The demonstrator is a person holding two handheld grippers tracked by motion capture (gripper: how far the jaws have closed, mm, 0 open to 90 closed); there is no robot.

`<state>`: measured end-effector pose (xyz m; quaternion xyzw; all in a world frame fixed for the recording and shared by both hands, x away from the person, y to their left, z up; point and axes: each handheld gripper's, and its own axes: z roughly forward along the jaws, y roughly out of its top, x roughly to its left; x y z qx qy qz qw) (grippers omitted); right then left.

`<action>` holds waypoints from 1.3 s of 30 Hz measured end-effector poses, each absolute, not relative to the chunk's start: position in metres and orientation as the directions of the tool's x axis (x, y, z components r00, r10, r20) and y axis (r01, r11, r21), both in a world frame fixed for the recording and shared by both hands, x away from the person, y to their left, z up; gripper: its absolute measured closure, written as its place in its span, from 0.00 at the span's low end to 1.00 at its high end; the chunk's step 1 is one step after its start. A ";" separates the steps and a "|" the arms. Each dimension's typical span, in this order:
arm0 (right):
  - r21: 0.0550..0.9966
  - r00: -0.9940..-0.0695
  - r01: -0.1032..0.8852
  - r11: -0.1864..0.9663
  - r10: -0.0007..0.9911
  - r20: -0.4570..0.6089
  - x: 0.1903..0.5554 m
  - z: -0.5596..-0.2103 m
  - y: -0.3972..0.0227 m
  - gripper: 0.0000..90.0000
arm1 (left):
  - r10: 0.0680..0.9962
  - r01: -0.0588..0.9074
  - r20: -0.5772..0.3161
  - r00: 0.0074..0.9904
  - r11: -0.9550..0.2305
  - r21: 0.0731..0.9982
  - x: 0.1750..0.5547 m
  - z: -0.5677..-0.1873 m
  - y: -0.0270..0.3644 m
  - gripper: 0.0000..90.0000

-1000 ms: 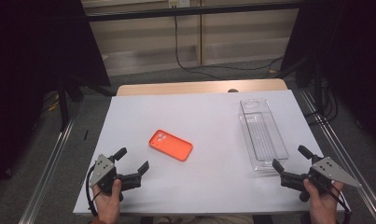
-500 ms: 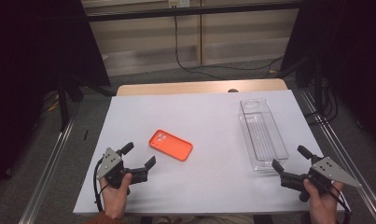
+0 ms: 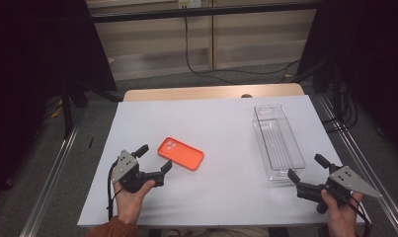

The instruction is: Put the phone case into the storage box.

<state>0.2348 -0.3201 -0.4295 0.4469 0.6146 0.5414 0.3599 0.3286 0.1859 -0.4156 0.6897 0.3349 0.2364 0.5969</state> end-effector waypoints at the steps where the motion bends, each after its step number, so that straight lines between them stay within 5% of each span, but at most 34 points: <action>1: 0.987 -0.342 0.160 0.015 0.939 0.042 0.235 -0.430 -0.320 0.00 | 0.741 0.180 -0.072 0.668 -0.066 0.982 0.329 -0.416 0.185 0.02; 39: 0.986 -0.338 0.168 0.016 0.940 0.043 0.235 -0.430 -0.320 0.00 | 0.694 0.134 -0.026 0.719 -0.102 0.986 0.378 -0.406 0.137 0.02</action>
